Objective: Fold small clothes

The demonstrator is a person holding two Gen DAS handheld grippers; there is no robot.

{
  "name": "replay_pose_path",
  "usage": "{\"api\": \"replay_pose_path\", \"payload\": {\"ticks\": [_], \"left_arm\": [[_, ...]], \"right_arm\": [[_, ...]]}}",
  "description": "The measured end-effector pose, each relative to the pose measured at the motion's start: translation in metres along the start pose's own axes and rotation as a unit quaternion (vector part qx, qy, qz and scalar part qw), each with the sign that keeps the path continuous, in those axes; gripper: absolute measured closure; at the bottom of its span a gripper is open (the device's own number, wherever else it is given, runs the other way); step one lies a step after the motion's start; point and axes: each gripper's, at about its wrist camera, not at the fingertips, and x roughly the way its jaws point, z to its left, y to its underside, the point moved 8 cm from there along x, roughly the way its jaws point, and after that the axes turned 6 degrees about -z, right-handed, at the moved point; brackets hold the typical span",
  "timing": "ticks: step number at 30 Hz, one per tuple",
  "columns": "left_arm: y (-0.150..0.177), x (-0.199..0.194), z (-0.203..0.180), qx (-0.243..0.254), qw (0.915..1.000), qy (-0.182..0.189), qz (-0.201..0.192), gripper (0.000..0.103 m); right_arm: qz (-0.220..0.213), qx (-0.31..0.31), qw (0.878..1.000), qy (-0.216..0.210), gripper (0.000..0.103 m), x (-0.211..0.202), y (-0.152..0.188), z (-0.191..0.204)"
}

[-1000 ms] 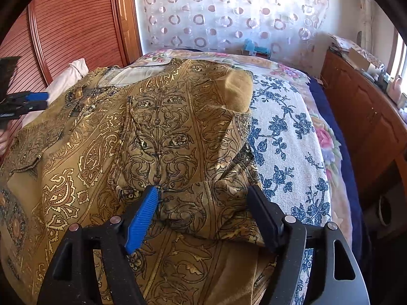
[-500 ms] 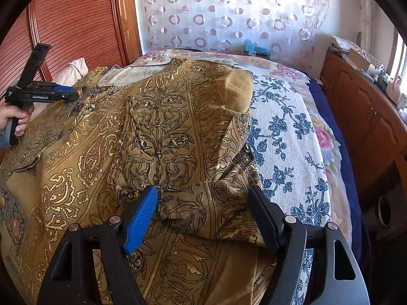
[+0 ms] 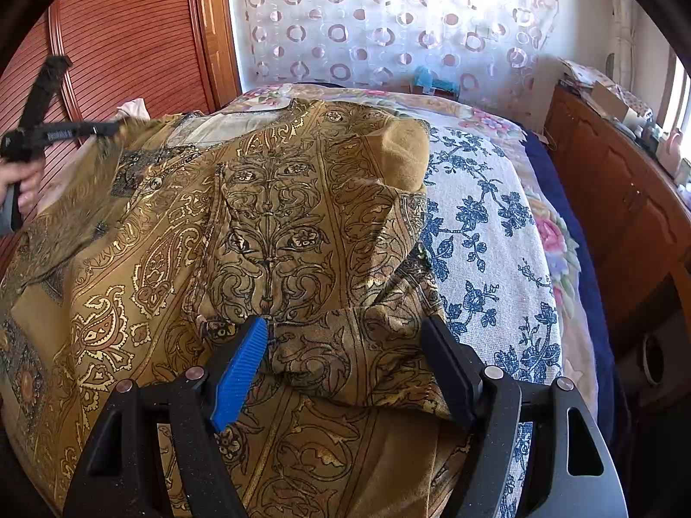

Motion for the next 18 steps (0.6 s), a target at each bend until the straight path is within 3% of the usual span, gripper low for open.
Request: {"api": "replay_pose_path", "payload": {"ticks": [7,13,18], "left_arm": [[-0.007,-0.014,0.057,-0.026,0.998,-0.056,-0.014,0.099],[-0.007,-0.005,0.076,-0.039,0.9974,-0.06,-0.01,0.099],[-0.005,0.002,0.075,-0.039,0.9976,-0.057,-0.004,0.099]], "right_arm": [[0.01,-0.006,1.0,-0.009,0.027,-0.004,-0.004,-0.002],[-0.021,0.0,1.0,-0.014,0.027,-0.015,-0.052,-0.025],[-0.001,0.034,0.999,-0.021,0.027,0.026,-0.086,-0.055]]}}
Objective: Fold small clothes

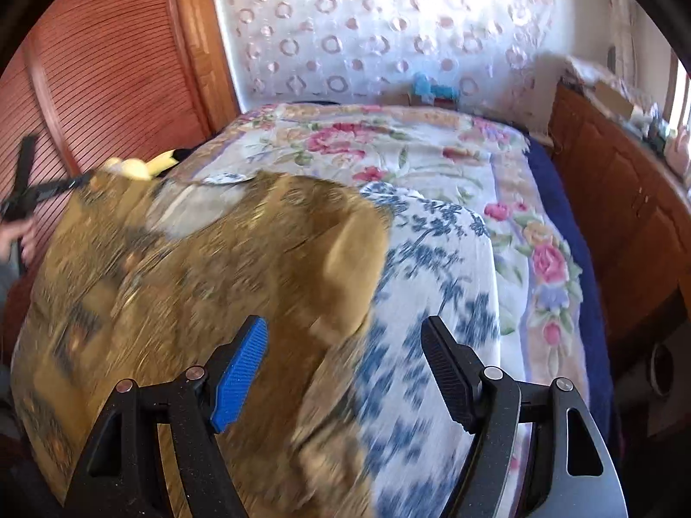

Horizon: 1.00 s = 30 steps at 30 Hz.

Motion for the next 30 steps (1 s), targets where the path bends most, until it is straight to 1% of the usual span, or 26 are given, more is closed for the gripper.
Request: {"api": "replay_pose_path", "payload": {"ticks": [4,7,10,13,14,15,16,17,18,19,20,21,24,26,30], "left_arm": [[0.002,0.005,0.0,0.001,1.0,0.0,0.007,0.099],[0.003,0.007,0.001,0.001,0.9999,0.002,0.01,0.099],[0.002,0.006,-0.002,-0.002,0.9999,0.007,0.008,0.1],[-0.002,-0.003,-0.005,0.005,1.0,0.005,-0.003,0.1],[-0.004,-0.006,-0.006,0.007,0.9999,0.006,-0.006,0.1],[-0.006,-0.009,-0.007,0.009,0.9999,0.006,-0.009,0.1],[-0.008,-0.012,-0.008,0.01,0.9998,0.006,-0.013,0.1],[-0.01,-0.015,-0.009,0.012,0.9998,0.006,-0.016,0.1],[-0.013,-0.02,-0.009,0.012,0.9997,0.006,-0.021,0.1],[-0.015,-0.025,-0.01,0.011,0.9996,0.006,-0.027,0.1],[-0.018,-0.031,-0.01,0.01,0.9994,0.007,-0.033,0.1],[-0.021,-0.039,-0.011,0.008,0.9991,0.008,-0.042,0.1],[-0.026,-0.064,-0.014,0.01,0.9978,0.01,-0.064,0.1],[-0.027,-0.083,-0.019,0.014,0.9968,0.01,-0.078,0.1],[-0.023,-0.128,-0.026,0.026,0.9939,0.01,-0.107,0.1]], "right_arm": [[0.024,0.017,1.0,0.001,0.027,0.036,-0.015,-0.014],[0.038,0.029,0.999,-0.005,0.027,0.061,-0.025,-0.015],[0.056,0.021,0.998,-0.006,0.028,0.08,-0.031,-0.009],[0.07,0.002,0.997,0.011,0.032,0.095,-0.035,-0.007],[0.068,-0.005,0.998,0.016,0.034,0.097,-0.037,-0.006],[0.068,-0.011,0.997,0.02,0.042,0.098,-0.039,-0.005],[0.066,-0.016,0.997,0.02,0.059,0.099,-0.041,-0.002],[0.066,-0.022,0.997,0.019,0.071,0.098,-0.042,-0.001],[0.062,-0.029,0.997,0.018,0.094,0.098,-0.043,0.002],[0.065,-0.034,0.997,0.01,0.097,0.096,-0.042,0.006],[0.061,-0.041,0.997,0.009,0.098,0.093,-0.043,0.009],[0.047,-0.051,0.997,0.017,0.098,0.086,-0.046,0.012],[0.001,-0.044,0.999,0.009,0.098,0.059,-0.058,0.017],[-0.029,-0.046,0.998,0.012,0.098,0.034,-0.064,0.02],[-0.066,-0.043,0.997,0.015,0.098,-0.012,-0.061,0.026]]}}
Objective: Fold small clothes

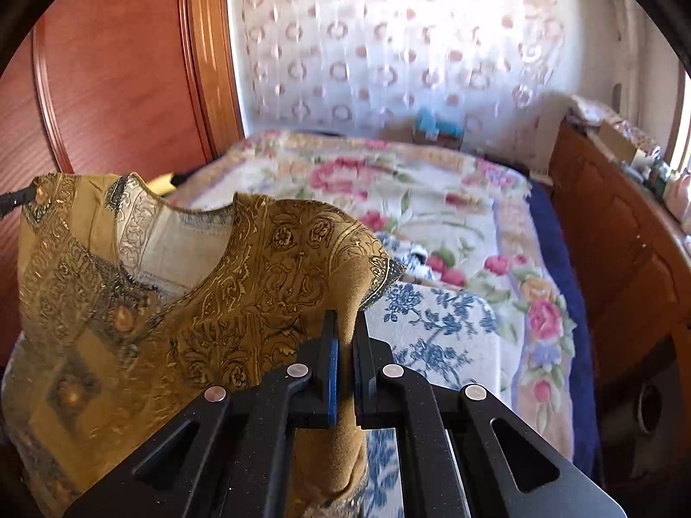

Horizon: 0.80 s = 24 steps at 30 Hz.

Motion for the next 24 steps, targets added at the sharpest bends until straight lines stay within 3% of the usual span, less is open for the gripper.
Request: {"api": "replay_pose_path", "payload": {"ticks": [5,10,15,21,24], "left_arm": [[0.004,-0.05,-0.009,0.001,0.9997,0.008,-0.022,0.1],[0.032,-0.101,-0.021,0.002,0.9991,0.017,-0.039,0.1],[0.09,-0.146,-0.022,-0.031,0.9987,0.017,-0.036,0.1],[0.158,-0.168,-0.016,-0.074,0.9972,0.009,-0.003,0.1],[0.172,-0.171,-0.016,-0.084,0.9964,0.008,0.005,0.1]], "right_arm": [[-0.034,0.003,0.999,-0.009,0.098,-0.062,0.016,0.011],[-0.049,-0.002,0.999,-0.017,0.098,-0.111,0.051,0.025],[-0.048,0.004,0.998,-0.03,0.098,-0.152,0.104,0.035],[-0.028,0.007,0.997,-0.065,0.098,-0.197,0.171,0.065],[-0.027,0.007,0.997,-0.072,0.098,-0.211,0.192,0.076]]}}
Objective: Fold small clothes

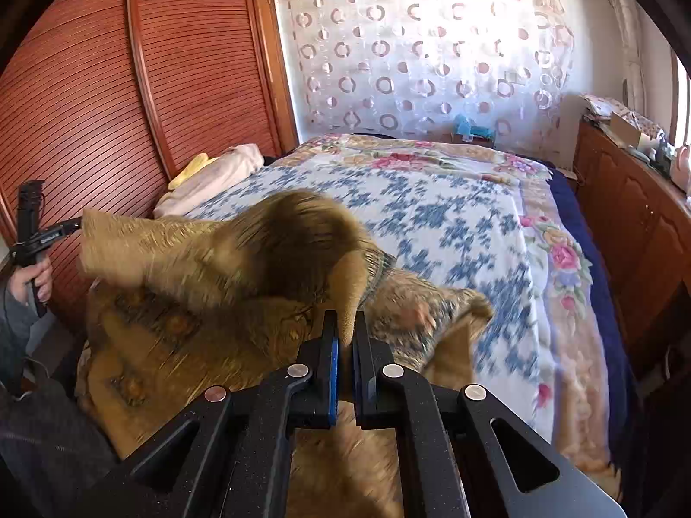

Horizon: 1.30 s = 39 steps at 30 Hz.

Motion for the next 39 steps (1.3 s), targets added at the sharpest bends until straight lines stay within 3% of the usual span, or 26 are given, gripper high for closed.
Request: {"api": "replay_pose_path", "payload": {"ticks": [11,20,27,29,31,33,35,39], "left_arm": [[0.007,-0.05,-0.004,-0.02,0.9991,0.007,-0.036,0.1],[0.013,-0.069,-0.019,0.007,0.9996,0.023,-0.013,0.1],[0.019,-0.065,-0.009,0.008,1.0,0.0,0.002,0.1],[0.019,-0.063,-0.007,0.009,0.9999,-0.004,0.007,0.099],[0.019,-0.063,-0.006,0.007,0.9999,-0.001,0.01,0.099],[0.017,-0.065,-0.004,0.003,1.0,0.004,0.007,0.094],[0.016,-0.066,-0.003,0.003,1.0,-0.003,0.005,0.068],[0.015,-0.064,-0.003,0.003,1.0,-0.002,0.005,0.06]], "right_arm": [[-0.008,-0.01,1.0,0.012,0.098,-0.021,-0.006,0.008],[0.011,-0.011,1.0,0.025,0.098,-0.048,0.011,0.01],[0.052,0.017,0.998,0.011,0.098,-0.038,0.032,0.009],[0.052,0.015,0.998,0.017,0.086,-0.039,0.03,0.007],[0.046,0.014,0.999,0.018,0.083,-0.044,0.024,0.006],[0.042,0.014,0.999,0.013,0.081,-0.052,0.024,0.005],[0.038,0.008,0.999,0.022,0.075,-0.056,0.021,0.004],[0.027,0.011,0.999,0.03,0.07,-0.062,0.021,0.0]]}}
